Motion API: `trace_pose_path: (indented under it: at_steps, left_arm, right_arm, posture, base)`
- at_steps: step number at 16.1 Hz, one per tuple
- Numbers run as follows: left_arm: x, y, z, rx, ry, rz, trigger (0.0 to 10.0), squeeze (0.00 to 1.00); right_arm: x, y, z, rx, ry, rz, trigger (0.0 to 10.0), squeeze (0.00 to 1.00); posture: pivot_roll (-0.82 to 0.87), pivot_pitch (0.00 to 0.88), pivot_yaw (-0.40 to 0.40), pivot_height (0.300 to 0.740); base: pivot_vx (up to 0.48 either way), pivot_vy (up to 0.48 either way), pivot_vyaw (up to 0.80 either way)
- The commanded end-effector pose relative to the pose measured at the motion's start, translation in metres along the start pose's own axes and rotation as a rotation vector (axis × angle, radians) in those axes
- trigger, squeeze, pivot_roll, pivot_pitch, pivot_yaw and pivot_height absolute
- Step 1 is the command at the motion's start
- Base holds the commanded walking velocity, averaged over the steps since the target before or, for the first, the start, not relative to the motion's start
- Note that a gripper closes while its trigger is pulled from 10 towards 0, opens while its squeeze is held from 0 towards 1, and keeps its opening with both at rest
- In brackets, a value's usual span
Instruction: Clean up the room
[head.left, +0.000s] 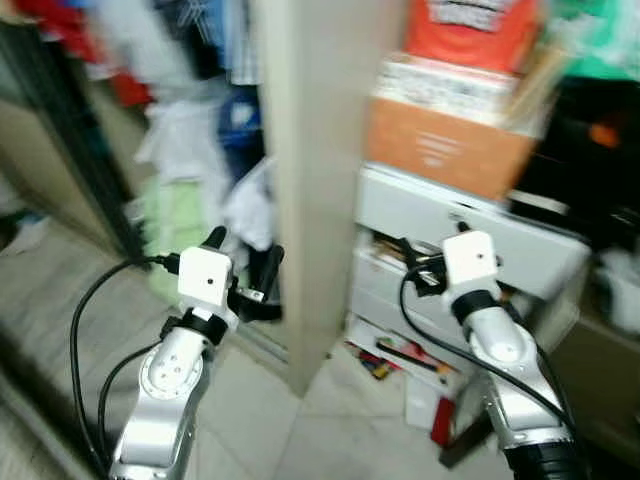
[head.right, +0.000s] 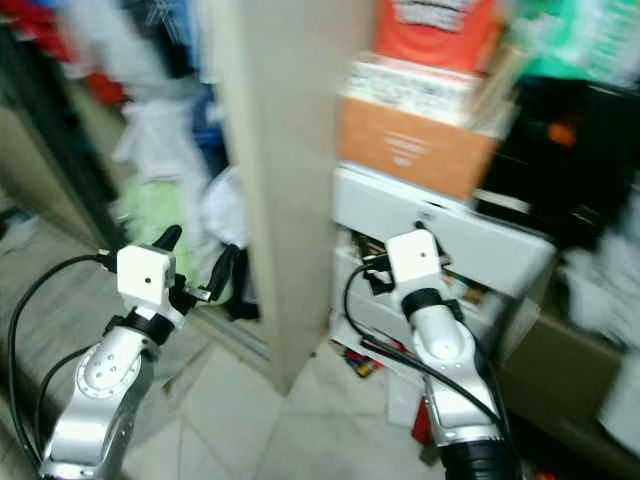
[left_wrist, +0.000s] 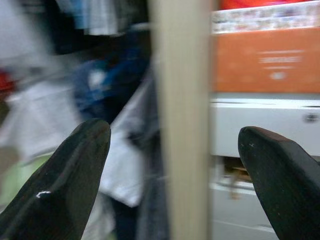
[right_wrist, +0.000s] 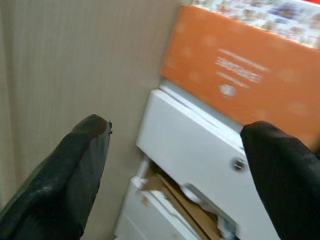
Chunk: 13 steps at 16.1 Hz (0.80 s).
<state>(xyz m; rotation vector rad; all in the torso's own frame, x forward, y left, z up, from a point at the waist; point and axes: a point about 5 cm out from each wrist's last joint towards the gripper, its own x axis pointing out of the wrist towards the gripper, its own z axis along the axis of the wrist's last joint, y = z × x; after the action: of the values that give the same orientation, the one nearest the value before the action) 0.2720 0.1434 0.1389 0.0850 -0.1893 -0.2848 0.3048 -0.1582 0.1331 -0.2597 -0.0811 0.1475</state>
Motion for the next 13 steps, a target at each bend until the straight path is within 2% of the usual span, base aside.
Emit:
trace_pose_path:
  at_steps: [1,13]
  left_arm:
    - [-0.0002,0.0017,-0.0002,0.009,0.000,0.007,10.0,0.00]
    - [0.0015,0.0011,0.0000,-0.005,0.001,0.028,10.0,0.00]
  right_arm:
    - [0.0024,0.0035,0.0052,0.000,-0.022,0.011,10.0,0.00]
    - [0.0029,0.0053,0.0050,0.003,-0.024,0.023,10.0,0.00]
  posture:
    - [-0.03,0.000,-0.035,0.740]
    - [-0.03,0.000,-0.034,0.740]
  base:
    - [0.000,0.000,0.80]
    - [0.000,0.000,0.80]
